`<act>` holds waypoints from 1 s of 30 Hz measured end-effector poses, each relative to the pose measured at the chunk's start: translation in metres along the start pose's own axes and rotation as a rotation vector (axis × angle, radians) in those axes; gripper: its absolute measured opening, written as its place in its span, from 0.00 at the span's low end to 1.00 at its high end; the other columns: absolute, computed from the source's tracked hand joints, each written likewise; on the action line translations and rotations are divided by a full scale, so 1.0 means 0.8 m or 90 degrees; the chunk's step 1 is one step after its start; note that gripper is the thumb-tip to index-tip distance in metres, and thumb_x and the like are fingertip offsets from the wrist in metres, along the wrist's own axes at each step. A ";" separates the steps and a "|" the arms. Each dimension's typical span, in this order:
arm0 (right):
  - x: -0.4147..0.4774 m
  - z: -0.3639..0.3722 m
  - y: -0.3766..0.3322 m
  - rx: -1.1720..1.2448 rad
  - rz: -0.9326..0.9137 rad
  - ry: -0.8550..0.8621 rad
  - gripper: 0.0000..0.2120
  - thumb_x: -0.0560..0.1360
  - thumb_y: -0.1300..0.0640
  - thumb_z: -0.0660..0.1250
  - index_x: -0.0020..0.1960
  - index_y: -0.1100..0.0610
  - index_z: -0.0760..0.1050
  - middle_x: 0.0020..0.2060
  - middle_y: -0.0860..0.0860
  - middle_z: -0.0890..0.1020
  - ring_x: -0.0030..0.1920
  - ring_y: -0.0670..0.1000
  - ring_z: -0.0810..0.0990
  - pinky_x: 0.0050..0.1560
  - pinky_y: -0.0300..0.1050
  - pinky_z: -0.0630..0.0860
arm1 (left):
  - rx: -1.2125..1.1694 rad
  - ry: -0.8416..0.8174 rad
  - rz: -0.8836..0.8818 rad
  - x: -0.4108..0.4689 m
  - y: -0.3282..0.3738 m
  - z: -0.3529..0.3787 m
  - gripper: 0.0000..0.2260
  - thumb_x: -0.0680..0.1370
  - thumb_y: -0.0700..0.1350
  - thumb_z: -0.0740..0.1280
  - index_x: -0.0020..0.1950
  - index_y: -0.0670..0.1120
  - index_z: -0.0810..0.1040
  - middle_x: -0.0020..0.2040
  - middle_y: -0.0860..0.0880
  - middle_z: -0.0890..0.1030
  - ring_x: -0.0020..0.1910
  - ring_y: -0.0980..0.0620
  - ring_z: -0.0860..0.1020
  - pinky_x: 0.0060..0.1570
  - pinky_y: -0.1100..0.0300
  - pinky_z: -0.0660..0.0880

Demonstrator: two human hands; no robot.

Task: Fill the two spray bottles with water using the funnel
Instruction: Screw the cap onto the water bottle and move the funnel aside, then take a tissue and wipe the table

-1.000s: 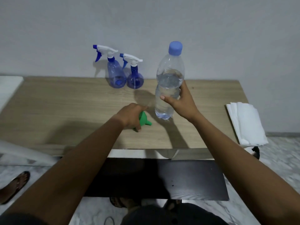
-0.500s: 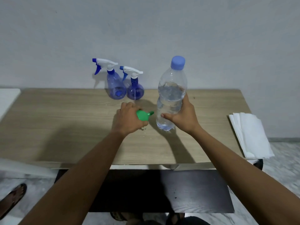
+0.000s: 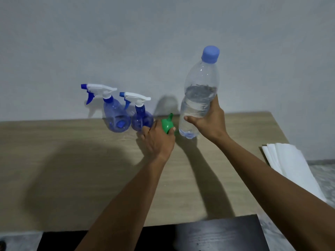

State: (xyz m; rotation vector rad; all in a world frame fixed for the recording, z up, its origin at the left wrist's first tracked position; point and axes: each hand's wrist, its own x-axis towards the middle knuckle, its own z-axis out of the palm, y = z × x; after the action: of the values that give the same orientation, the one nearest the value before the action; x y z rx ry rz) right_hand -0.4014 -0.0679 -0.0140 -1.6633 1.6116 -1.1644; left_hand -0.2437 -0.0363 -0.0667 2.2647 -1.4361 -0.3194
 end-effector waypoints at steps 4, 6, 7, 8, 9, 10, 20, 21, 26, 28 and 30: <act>0.022 0.008 0.010 0.003 -0.015 -0.008 0.40 0.63 0.53 0.82 0.70 0.50 0.65 0.57 0.48 0.81 0.56 0.54 0.81 0.57 0.55 0.80 | 0.051 -0.009 0.014 0.029 0.005 0.032 0.20 0.74 0.63 0.66 0.59 0.52 0.75 0.53 0.45 0.82 0.56 0.41 0.77 0.55 0.44 0.75; 0.030 0.011 0.013 0.008 -0.020 -0.012 0.41 0.64 0.53 0.82 0.71 0.50 0.65 0.58 0.47 0.80 0.57 0.53 0.80 0.57 0.50 0.79 | 0.028 -0.030 0.010 0.040 0.005 0.038 0.18 0.75 0.62 0.66 0.59 0.52 0.74 0.52 0.46 0.83 0.53 0.41 0.80 0.52 0.44 0.77; 0.035 0.012 0.015 0.006 -0.021 -0.019 0.41 0.64 0.53 0.82 0.71 0.51 0.65 0.58 0.46 0.79 0.56 0.51 0.79 0.56 0.48 0.78 | 0.013 -0.044 0.004 0.045 0.006 0.038 0.18 0.75 0.61 0.66 0.59 0.53 0.74 0.51 0.47 0.83 0.51 0.41 0.82 0.51 0.44 0.78; 0.039 0.013 0.016 0.002 -0.022 -0.030 0.40 0.65 0.53 0.82 0.71 0.51 0.65 0.56 0.44 0.78 0.54 0.50 0.78 0.54 0.45 0.76 | 0.003 -0.057 -0.001 0.049 0.006 0.039 0.17 0.75 0.61 0.66 0.59 0.53 0.74 0.51 0.48 0.83 0.51 0.41 0.82 0.51 0.44 0.79; 0.042 0.014 0.017 -0.004 -0.023 -0.038 0.40 0.65 0.53 0.82 0.71 0.52 0.64 0.55 0.43 0.76 0.53 0.48 0.76 0.52 0.43 0.74 | -0.001 -0.067 -0.002 0.052 0.006 0.040 0.16 0.75 0.60 0.67 0.59 0.53 0.75 0.50 0.48 0.83 0.50 0.41 0.83 0.50 0.44 0.80; 0.045 0.015 0.018 -0.011 -0.026 -0.044 0.40 0.66 0.53 0.82 0.71 0.52 0.64 0.55 0.42 0.75 0.53 0.47 0.75 0.52 0.41 0.73 | -0.001 -0.073 0.003 0.053 0.006 0.040 0.16 0.76 0.60 0.67 0.59 0.53 0.75 0.50 0.48 0.83 0.49 0.41 0.83 0.50 0.44 0.80; 0.053 0.025 0.029 0.016 -0.049 -0.071 0.40 0.67 0.48 0.80 0.71 0.48 0.62 0.63 0.46 0.77 0.61 0.51 0.78 0.57 0.47 0.79 | -0.031 -0.103 0.001 0.060 0.001 0.045 0.20 0.77 0.60 0.67 0.60 0.47 0.74 0.52 0.44 0.83 0.52 0.38 0.82 0.53 0.43 0.79; 0.053 0.025 0.030 0.023 -0.050 -0.073 0.40 0.67 0.48 0.80 0.72 0.49 0.62 0.64 0.46 0.76 0.62 0.51 0.78 0.57 0.46 0.79 | -0.033 -0.104 0.007 0.059 0.000 0.045 0.20 0.77 0.60 0.67 0.61 0.47 0.74 0.53 0.44 0.83 0.52 0.38 0.82 0.53 0.43 0.79; 0.042 0.025 0.042 0.069 -0.008 -0.103 0.48 0.68 0.47 0.81 0.78 0.47 0.56 0.70 0.43 0.71 0.67 0.48 0.73 0.61 0.44 0.77 | -0.050 -0.079 0.048 0.044 -0.002 0.039 0.20 0.77 0.60 0.67 0.61 0.49 0.70 0.52 0.45 0.82 0.50 0.40 0.82 0.49 0.43 0.80; 0.021 0.019 0.053 0.062 0.038 -0.113 0.52 0.67 0.44 0.81 0.81 0.46 0.52 0.74 0.47 0.69 0.72 0.51 0.71 0.66 0.49 0.75 | -0.051 -0.061 0.051 0.027 -0.005 0.034 0.21 0.77 0.61 0.66 0.63 0.51 0.70 0.52 0.46 0.82 0.50 0.40 0.82 0.49 0.44 0.81; -0.006 0.005 0.067 0.042 0.080 -0.099 0.52 0.68 0.44 0.80 0.82 0.47 0.52 0.78 0.50 0.66 0.74 0.52 0.68 0.70 0.53 0.71 | -0.043 -0.045 0.059 0.003 -0.008 0.028 0.22 0.76 0.60 0.66 0.67 0.53 0.71 0.55 0.46 0.83 0.51 0.39 0.82 0.50 0.45 0.80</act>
State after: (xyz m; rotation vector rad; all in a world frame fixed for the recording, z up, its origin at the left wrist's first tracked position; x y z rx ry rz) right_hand -0.4243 -0.0711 -0.0623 -1.5474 1.5407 -0.9895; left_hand -0.2466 -0.0410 -0.0893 2.1459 -1.5372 -0.4165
